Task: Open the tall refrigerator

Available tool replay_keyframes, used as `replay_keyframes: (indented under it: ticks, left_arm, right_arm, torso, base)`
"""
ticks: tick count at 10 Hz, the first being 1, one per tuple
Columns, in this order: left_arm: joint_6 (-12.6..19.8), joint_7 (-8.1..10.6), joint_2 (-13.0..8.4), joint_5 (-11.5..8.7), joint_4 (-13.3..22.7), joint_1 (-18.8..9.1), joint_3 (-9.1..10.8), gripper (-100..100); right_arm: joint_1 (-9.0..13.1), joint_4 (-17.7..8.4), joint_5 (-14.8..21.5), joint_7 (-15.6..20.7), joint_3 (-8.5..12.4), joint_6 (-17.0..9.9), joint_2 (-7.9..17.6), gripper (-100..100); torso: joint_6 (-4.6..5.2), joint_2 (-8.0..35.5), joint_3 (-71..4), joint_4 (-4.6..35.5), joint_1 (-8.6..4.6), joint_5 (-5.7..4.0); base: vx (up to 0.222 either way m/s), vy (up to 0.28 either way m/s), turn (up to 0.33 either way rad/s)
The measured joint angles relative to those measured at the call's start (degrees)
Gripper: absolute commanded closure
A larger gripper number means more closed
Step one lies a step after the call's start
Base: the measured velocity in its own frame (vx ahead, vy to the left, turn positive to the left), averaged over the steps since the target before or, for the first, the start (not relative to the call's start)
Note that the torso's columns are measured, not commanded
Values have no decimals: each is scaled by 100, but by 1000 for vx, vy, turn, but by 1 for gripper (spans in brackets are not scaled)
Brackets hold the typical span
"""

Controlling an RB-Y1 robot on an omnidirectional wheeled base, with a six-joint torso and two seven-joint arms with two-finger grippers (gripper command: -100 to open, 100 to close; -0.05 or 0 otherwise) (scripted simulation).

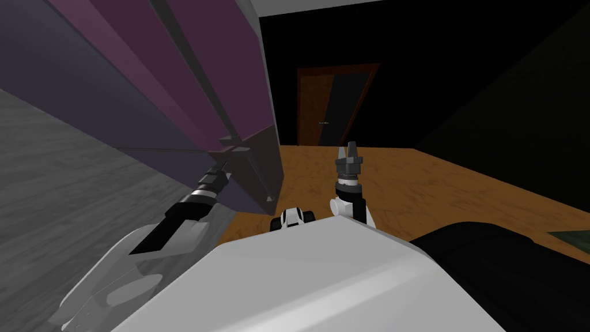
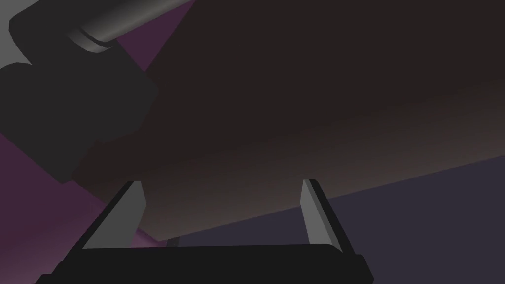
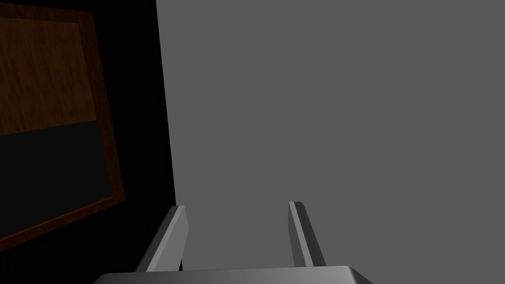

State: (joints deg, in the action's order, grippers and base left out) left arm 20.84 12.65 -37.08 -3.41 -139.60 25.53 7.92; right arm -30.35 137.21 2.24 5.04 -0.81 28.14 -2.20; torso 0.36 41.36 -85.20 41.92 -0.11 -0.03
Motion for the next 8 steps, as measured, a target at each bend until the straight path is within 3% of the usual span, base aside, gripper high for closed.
replay_keyframes:
  ticks: [4,6,8]
  left_arm:
    - [585,180,-383,-43,-401,48,61,-100]
    - [704,255,-551,-108,-628,75,122,-100]
    - [780,266,-565,-84,-795,40,106,-100]
  right_arm:
    - [-1,0,0,0,0,0,0,0]
    - [0,0,0,0,0,0,0,0]
    - [-1,0,0,0,0,0,0,0]
  torso:
    - [20,-9,-20,30,-35,-36]
    - [30,-4,-22,44,-54,-52]
    - [18,4,-15,41,-50,-46]
  base:
    - [-5,-22,-57]
    - [3,-5,-21]
    - [0,-7,-7]
